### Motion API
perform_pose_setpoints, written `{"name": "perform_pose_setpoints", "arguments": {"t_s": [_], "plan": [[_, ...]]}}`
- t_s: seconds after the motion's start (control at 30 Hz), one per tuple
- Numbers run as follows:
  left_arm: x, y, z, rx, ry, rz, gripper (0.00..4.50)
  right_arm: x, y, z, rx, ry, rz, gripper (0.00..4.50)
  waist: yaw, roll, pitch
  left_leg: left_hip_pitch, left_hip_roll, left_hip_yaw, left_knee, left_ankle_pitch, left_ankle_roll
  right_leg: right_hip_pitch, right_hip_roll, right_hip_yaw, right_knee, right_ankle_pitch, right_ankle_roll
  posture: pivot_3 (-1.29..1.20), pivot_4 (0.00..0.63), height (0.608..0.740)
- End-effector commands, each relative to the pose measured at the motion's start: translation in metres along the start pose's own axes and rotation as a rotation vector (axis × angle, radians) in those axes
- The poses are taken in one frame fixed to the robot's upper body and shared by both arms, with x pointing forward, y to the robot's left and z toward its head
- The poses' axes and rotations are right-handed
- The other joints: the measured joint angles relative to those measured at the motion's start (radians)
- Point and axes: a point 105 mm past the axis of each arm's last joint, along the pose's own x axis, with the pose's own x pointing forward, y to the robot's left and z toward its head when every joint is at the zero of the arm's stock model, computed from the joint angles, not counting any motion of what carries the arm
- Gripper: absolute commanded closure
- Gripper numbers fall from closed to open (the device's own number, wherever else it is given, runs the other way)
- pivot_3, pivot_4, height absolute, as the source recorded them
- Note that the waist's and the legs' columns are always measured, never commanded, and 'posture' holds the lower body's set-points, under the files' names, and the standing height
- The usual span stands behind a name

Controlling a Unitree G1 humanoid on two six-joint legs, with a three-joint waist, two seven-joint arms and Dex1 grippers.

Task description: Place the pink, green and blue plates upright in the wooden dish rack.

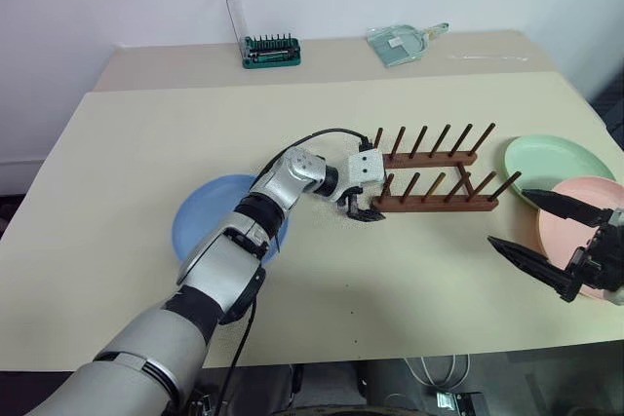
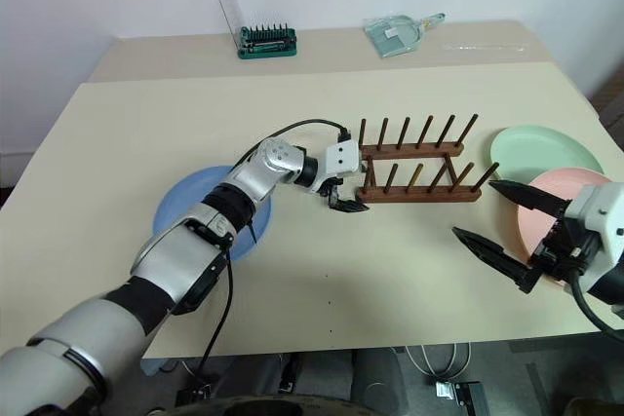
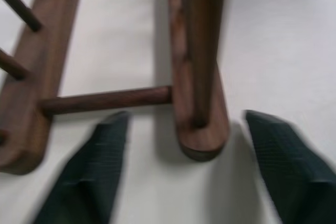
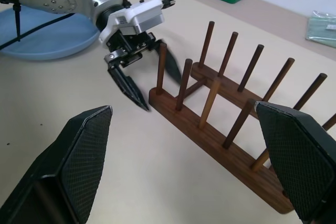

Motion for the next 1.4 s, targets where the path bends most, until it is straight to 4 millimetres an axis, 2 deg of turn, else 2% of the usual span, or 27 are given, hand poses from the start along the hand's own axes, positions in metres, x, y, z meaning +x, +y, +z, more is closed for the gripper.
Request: {"name": "perform_pose_setpoints", "arguments": {"t_s": [0.03,0.2,0.3,0.4,0.47,0.5,0.6,0.63,0.73,0.77,0.87,0.93,0.97,1.0,1.1,1.17,1.4], "plan": [[-0.013,0.014,0.014,-0.001,-0.037,0.03,0.05,0.003,0.001,0.008,-0.029,-0.026,0.015,0.0,0.001,0.0,0.0,0.0,0.0,0.0,0.0,0.0,0.0,0.0,0.0,0.0,0.0,0.0,0.0,0.0,0.15,0.74],[-0.052,0.023,0.016,-0.036,0.005,0.001,0.05,0.008,0.002,0.006,-0.006,-0.037,0.032,0.0,-0.003,0.001,0.0,0.0,0.0,0.0,0.0,0.0,0.0,-0.001,0.0,0.0,0.001,0.0,0.0,0.0,0.15,0.74],[-0.08,0.033,0.015,-0.029,0.066,0.072,0.05,0.014,0.002,0.003,0.025,-0.048,0.04,0.0,-0.002,0.001,-0.001,0.0,0.0,0.0,0.0,0.0,-0.001,-0.001,0.001,0.001,0.001,0.0,0.0,0.0,0.15,0.74],[-0.1,0.035,0.017,-0.044,0.076,0.097,0.05,0.021,0.002,0.001,0.057,-0.061,0.056,0.0,-0.002,0.001,-0.001,0.0,0.0,0.0,0.0,0.002,-0.003,-0.001,0.001,0.001,0.001,0.0,0.0,0.0,0.15,0.74],[-0.108,0.03,0.029,-0.108,0.01,0.064,0.57,0.025,-0.001,-0.004,0.069,-0.046,0.063,0.57,0.0,0.001,-0.001,0.0,0.0,0.0,0.0,0.003,-0.004,-0.001,0.001,0.002,0.001,0.0,-0.001,0.0,0.15,0.74],[-0.11,0.017,0.045,-0.153,-0.078,-0.018,0.91,0.025,-0.002,-0.012,0.052,0.002,0.066,0.88,0.001,0.001,-0.001,0.0,0.0,0.0,0.0,0.003,-0.005,-0.001,0.001,0.002,0.001,0.0,-0.001,0.0,0.15,0.74],[-0.115,-0.015,0.072,-0.268,-0.209,-0.229,2.31,0.024,-0.005,-0.026,0.024,0.075,0.07,2.27,0.0,0.001,-0.001,-0.001,-0.001,-0.001,0.001,0.003,-0.004,-0.001,0.001,0.002,0.001,0.0,-0.001,0.0,0.15,0.74],[-0.114,-0.021,0.073,-0.279,-0.204,-0.255,2.86,0.024,-0.007,-0.028,0.035,0.082,0.068,2.81,-0.001,0.001,-0.001,-0.001,-0.001,-0.001,0.001,0.002,-0.004,-0.001,0.001,0.002,0.001,0.0,-0.001,0.0,0.15,0.74],[-0.093,-0.044,0.066,-0.243,-0.157,-0.295,4.4,0.018,-0.016,-0.058,0.053,0.245,0.023,4.32,-0.003,0.003,-0.002,0.001,-0.001,0.0,0.001,0.002,-0.004,-0.001,0.001,0.003,0.002,0.0,-0.001,0.0,0.15,0.74],[-0.085,-0.054,0.065,-0.244,-0.143,-0.326,4.47,0.017,-0.018,-0.066,0.069,0.279,0.005,4.42,-0.002,0.003,-0.002,0.001,-0.001,0.002,0.001,0.002,-0.004,-0.001,0.001,0.004,0.003,0.0,-0.001,0.0,0.15,0.74],[-0.062,-0.064,0.064,-0.273,-0.107,-0.336,4.47,0.018,-0.024,-0.074,0.061,0.317,-0.029,4.42,-0.001,0.002,-0.001,0.002,0.0,0.005,0.001,0.003,-0.005,-0.001,0.002,0.007,0.003,0.001,-0.001,0.0,0.15,0.74],[-0.051,-0.067,0.059,-0.222,-0.072,-0.317,4.47,0.019,-0.024,-0.078,0.056,0.335,-0.031,4.42,-0.001,0.002,-0.001,0.001,0.0,0.007,0.001,0.002,-0.003,-0.001,0.002,0.009,0.003,0.001,0.0,0.0,0.15,0.74],[-0.04,-0.067,0.057,-0.232,-0.061,-0.303,4.47,0.02,-0.025,-0.08,0.045,0.344,-0.037,4.42,-0.002,0.002,-0.001,0.002,0.0,0.008,0.001,0.002,-0.003,-0.001,0.002,0.01,0.003,0.001,0.0,0.0,0.15,0.74],[-0.027,-0.069,0.051,-0.159,-0.022,-0.27,4.47,0.023,-0.027,-0.084,0.022,0.363,-0.048,4.42,-0.002,0.002,-0.001,0.002,0.001,0.009,0.001,0.002,-0.004,-0.001,0.002,0.011,0.003,0.001,0.0,0.0,0.15,0.74],[-0.004,-0.084,0.043,-0.116,0.015,-0.281,4.47,0.034,-0.033,-0.087,-0.016,0.365,-0.072,4.42,-0.002,0.002,-0.002,0.002,0.001,0.012,0.001,0.002,-0.004,-0.002,0.002,0.013,0.002,0.002,0.001,0.0,0.15,0.74],[0.004,-0.082,0.04,-0.103,0.032,-0.244,4.47,0.038,-0.037,-0.09,-0.03,0.375,-0.087,4.42,-0.001,0.002,-0.001,0.002,0.001,0.013,0.001,0.002,-0.003,-0.003,0.002,0.014,0.002,0.002,0.001,0.0,0.15,0.74],[0.028,-0.055,0.026,-0.026,0.123,-0.016,4.47,0.06,-0.052,-0.099,-0.098,0.386,-0.135,4.42,-0.001,0.002,-0.002,0.002,0.001,0.014,0.001,0.002,-0.003,-0.004,0.002,0.015,0.002,0.003,0.001,0.0,0.15,0.74]]}}
